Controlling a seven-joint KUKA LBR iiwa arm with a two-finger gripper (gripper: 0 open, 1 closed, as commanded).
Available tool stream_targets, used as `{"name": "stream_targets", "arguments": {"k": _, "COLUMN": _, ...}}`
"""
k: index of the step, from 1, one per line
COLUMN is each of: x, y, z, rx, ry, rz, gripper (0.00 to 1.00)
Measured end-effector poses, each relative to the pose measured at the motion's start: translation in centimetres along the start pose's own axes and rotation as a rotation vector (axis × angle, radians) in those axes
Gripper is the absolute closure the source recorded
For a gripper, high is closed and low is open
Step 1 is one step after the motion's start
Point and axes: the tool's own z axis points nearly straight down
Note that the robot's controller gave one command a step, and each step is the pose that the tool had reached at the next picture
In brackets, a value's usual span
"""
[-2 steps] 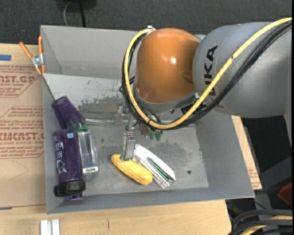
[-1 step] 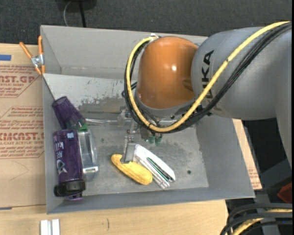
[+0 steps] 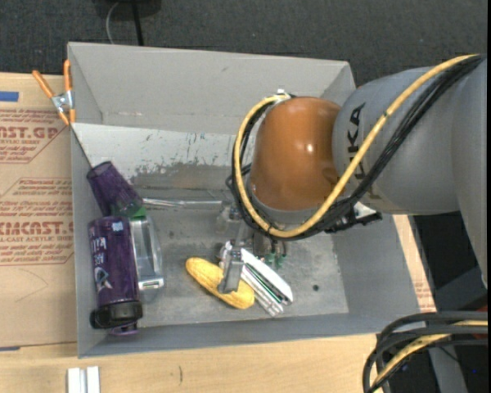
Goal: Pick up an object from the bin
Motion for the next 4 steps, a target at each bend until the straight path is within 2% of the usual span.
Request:
{"name": "stream_targets", "arguments": {"k": 1, "x": 1.4, "y": 0.1, "z": 3.1, "rx": 0.001, "ry": -0.005, "rz": -0.035, "gripper": 0.0}}
{"name": "stream_targets", "arguments": {"k": 2, "x": 1.7, "y": 0.4, "z": 4.7, "rx": -0.004, "ry": -0.001, "rz": 0.022, "gripper": 0.0}}
{"name": "stream_targets", "arguments": {"k": 3, "x": 0.5, "y": -1.0, "z": 10.2, "rx": -0.001, "ry": -0.004, "rz": 0.243, "gripper": 1.0}}
{"name": "stream_targets", "arguments": {"k": 4, "x": 0.6, "y": -1.1, "z": 10.3, "rx": -0.001, "ry": -0.003, "rz": 0.243, "gripper": 1.0}}
